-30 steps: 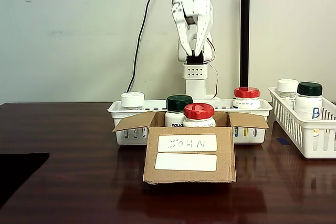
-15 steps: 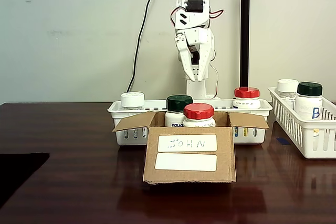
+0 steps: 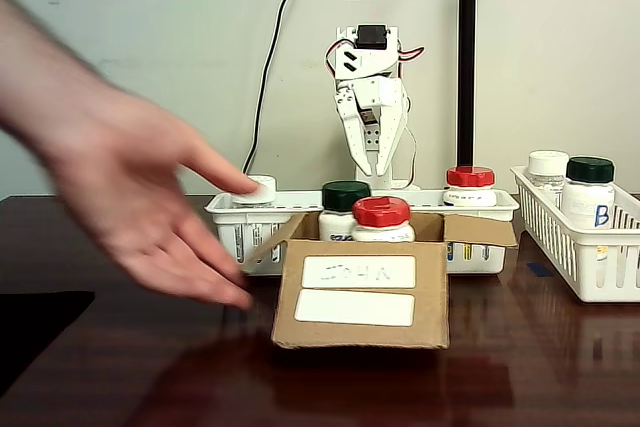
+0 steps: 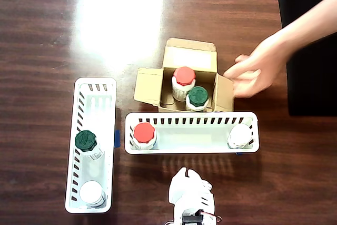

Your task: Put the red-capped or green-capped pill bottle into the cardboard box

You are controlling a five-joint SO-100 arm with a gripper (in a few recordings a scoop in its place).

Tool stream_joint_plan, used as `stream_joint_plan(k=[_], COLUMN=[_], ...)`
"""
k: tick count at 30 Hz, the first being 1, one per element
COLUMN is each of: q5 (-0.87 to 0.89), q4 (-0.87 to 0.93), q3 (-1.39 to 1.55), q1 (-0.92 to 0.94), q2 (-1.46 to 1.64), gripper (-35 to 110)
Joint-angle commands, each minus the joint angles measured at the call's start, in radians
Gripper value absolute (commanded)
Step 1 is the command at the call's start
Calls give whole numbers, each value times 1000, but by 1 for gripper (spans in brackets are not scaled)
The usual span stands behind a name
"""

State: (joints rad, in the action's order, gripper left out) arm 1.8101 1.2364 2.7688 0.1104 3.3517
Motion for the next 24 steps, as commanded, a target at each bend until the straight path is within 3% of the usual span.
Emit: stream_joint_plan(k=[1,7,10,15,20,24], q5=[-35,-5,18,-103,-34,-204], q4=[-20,-179,-94,-94,-94,-94], q3=[40,192,192,192,192,192], q1=[-25,23,5,-97,-163,-201], q2=[84,69,86,83,83,83], gripper=[1,2,2,2,2,1])
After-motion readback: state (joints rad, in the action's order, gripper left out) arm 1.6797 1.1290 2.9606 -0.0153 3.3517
